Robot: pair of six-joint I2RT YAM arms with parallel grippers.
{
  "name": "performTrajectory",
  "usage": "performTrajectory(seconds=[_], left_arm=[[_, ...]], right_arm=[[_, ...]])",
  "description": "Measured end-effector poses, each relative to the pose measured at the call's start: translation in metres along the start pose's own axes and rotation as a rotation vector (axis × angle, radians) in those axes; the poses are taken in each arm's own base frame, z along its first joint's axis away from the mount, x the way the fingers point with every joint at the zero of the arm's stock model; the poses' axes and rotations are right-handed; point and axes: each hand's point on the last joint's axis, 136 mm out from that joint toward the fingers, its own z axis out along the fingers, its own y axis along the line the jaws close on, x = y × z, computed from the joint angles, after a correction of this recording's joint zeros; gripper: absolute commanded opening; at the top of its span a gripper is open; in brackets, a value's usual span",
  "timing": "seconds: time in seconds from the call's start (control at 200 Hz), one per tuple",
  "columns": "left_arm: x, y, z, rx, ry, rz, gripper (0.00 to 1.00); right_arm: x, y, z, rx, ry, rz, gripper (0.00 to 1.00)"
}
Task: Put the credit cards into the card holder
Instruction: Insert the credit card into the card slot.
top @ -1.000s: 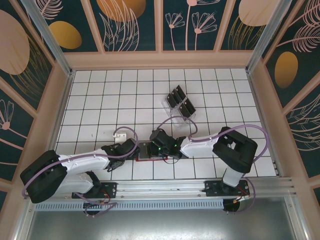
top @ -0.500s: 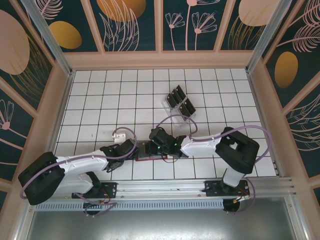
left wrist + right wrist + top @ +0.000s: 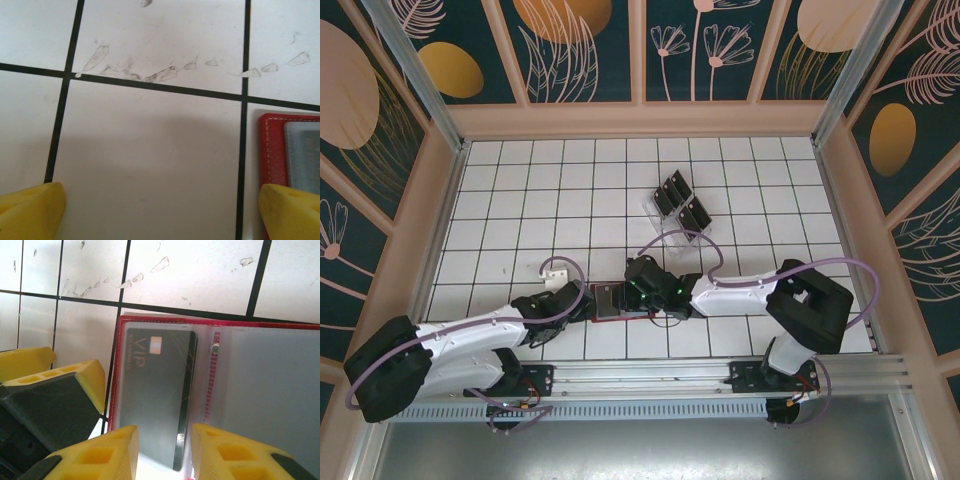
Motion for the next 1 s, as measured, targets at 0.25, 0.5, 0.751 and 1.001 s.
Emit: performTrajectory(seconds=[0.25,0.5,0.751,1.001], left_arm=[[0.001,0.004,0.000,-0.015,0.002,-0.008,0.98],[0.003,0.006,0.003,-0.034,0.000,0.003,0.99],[0.002,0.006,0.005,-0.049,-0.005,0.011,0.99],[0.002,0.006,0.006,-0.050,-0.007,0.012,0.99]], right_arm=[[0.000,0.000,0.003,-0.006,-0.002,0.008,0.33],[0.005,-0.006,0.011,0.007,0.012,0.016,0.32],[0.008,-0.009,0.018,0.010,0.025,0.017,0.26],[0.011,-0.006,0.024,-0.007,0.042,0.017,0.22]])
